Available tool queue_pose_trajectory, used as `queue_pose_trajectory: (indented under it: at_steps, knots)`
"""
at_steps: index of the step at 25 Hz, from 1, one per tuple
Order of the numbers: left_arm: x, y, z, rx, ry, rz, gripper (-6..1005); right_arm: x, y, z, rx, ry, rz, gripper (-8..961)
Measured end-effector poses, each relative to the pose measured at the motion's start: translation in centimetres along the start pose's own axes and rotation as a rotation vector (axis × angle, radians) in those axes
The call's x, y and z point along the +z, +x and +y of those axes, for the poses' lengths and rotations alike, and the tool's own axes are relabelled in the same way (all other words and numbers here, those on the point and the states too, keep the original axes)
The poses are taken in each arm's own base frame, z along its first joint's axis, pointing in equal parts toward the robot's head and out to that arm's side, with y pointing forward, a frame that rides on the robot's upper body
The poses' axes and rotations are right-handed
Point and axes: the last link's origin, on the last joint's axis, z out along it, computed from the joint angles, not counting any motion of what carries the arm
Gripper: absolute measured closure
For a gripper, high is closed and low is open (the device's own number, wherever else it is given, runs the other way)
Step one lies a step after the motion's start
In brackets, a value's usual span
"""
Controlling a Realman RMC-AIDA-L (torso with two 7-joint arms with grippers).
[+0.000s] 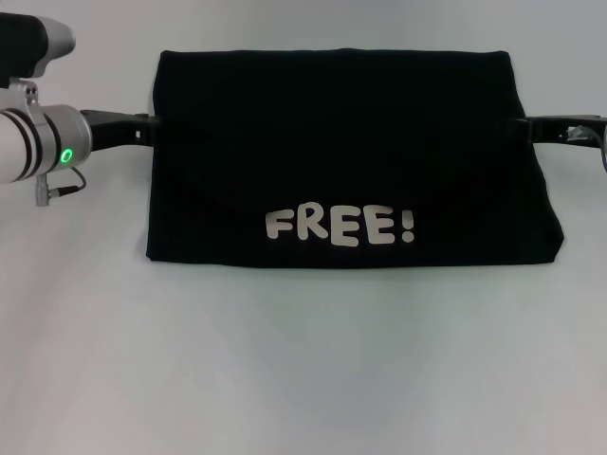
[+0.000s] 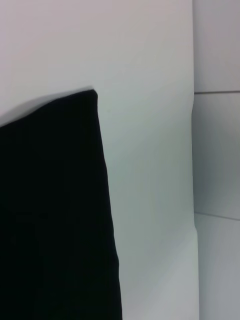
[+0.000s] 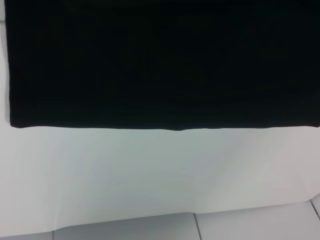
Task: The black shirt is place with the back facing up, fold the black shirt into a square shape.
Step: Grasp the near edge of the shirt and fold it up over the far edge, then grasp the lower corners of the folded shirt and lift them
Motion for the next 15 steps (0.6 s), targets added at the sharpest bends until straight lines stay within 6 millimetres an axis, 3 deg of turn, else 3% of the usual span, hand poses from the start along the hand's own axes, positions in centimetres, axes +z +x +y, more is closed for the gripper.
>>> queue_pose_trajectory:
  at_steps: [5, 11, 15]
  knots:
    - [0.1, 0.3, -0.5, -0.023, 0.05, 0.019, 863, -0.6, -1.0, -0.9, -0.01, 0.031, -0.035, 651]
    - [-0.7, 1.2, -1.4, -0.106, 0.046, 0.056, 710, -2.2, -3.0, -2.0, 0.004, 0.008, -0.087, 514]
    - [-2.5, 0.2, -1.5, -0.183, -0.081, 0.036, 553, -3.4, -2.2, -1.8, 0.033, -0.089, -0.062, 423]
